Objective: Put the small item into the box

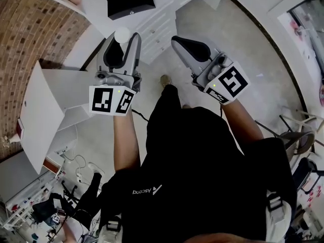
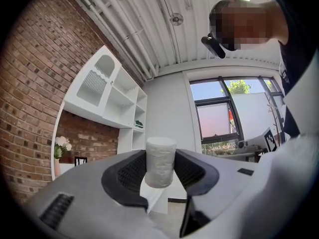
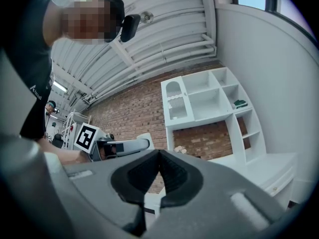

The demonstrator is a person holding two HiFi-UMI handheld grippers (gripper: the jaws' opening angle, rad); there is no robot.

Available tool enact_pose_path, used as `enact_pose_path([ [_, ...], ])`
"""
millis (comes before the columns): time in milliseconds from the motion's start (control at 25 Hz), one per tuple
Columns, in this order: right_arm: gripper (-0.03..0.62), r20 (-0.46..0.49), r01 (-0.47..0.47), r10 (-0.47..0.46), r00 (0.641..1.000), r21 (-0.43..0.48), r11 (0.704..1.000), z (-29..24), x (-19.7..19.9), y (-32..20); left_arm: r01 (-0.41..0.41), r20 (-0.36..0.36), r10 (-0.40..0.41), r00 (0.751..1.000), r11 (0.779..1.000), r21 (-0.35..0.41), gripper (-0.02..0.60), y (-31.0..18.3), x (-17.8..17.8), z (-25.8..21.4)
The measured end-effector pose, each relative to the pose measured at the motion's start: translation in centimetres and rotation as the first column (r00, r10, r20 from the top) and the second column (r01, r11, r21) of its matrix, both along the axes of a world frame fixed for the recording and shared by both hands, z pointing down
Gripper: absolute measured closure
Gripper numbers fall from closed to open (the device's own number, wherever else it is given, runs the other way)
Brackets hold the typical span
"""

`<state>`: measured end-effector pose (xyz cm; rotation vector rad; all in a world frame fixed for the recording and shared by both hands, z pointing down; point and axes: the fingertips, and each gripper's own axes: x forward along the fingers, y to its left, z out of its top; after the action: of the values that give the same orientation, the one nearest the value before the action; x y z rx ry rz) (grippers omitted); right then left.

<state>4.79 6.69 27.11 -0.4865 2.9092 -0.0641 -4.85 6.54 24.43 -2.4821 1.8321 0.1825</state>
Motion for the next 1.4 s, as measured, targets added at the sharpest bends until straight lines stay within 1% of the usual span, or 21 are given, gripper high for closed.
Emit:
enact_pose_path([
  [120, 0.592, -0.016, -0.018, 0.018, 1.0, 0.0, 1.0, 0.3, -1.6, -2.8, -0.001, 0.012, 0.002, 1.0, 1.0, -0.026, 0.411, -3.1, -2.0, 0.8],
  [240, 0.592, -0.034, -0.033, 0.033, 0.999, -0.002, 0.999, 0.6, -3.4, -5.8, -0.01, 0.03, 0.012, 0.999, 0.998, -0.068, 0.413, -6.7, -4.0, 1.8],
  [440, 0.592, -0.061, -0.073, 0.072, 0.996, -0.014, 0.997, 1.4, -6.6, -11.0, -0.057, 0.065, 0.067, 0.996, 0.988, -0.141, 0.413, -12.5, -6.6, 4.3],
  [600, 0.592, -0.085, -0.099, 0.097, 0.992, -0.02, 0.995, 2.0, -9.2, -15.0, -0.088, 0.087, 0.11, 0.99, 0.97, -0.226, 0.411, -16.9, -8.8, 6.6],
  [720, 0.592, -0.101, -0.122, 0.119, 0.988, -0.022, 0.992, 2.5, -10.8, -17.8, -0.115, 0.118, 0.158, 0.98, 0.945, -0.306, 0.411, -20.1, -10.3, 8.6],
  [880, 0.592, -0.125, -0.159, 0.154, 0.98, -0.031, 0.987, 3.6, -12.4, -20.8, -0.152, 0.163, 0.24, 0.957, 0.893, -0.424, 0.411, -23.8, -11.6, 11.9],
  [1000, 0.592, -0.139, -0.181, 0.174, 0.975, -0.037, 0.983, 4.3, -13.1, -22.8, -0.16, 0.199, 0.299, 0.933, 0.842, -0.515, 0.411, -26.2, -12.1, 14.3],
  [1200, 0.592, -0.167, -0.193, 0.183, 0.969, -0.048, 0.98, 5.6, -13.5, -25.3, -0.153, 0.23, 0.394, 0.89, 0.732, -0.664, 0.411, -29.0, -12.2, 18.8],
  [1320, 0.592, -0.166, -0.188, 0.178, 0.97, -0.052, 0.981, 5.9, -13.2, -26.5, -0.137, 0.238, 0.437, 0.868, 0.669, -0.73, 0.411, -30.4, -12.0, 20.7],
  [1400, 0.592, -0.165, -0.18, 0.168, 0.972, -0.057, 0.982, 6.0, -12.9, -27.4, -0.125, 0.233, 0.46, 0.857, 0.624, -0.771, 0.411, -31.2, -11.7, 21.9],
])
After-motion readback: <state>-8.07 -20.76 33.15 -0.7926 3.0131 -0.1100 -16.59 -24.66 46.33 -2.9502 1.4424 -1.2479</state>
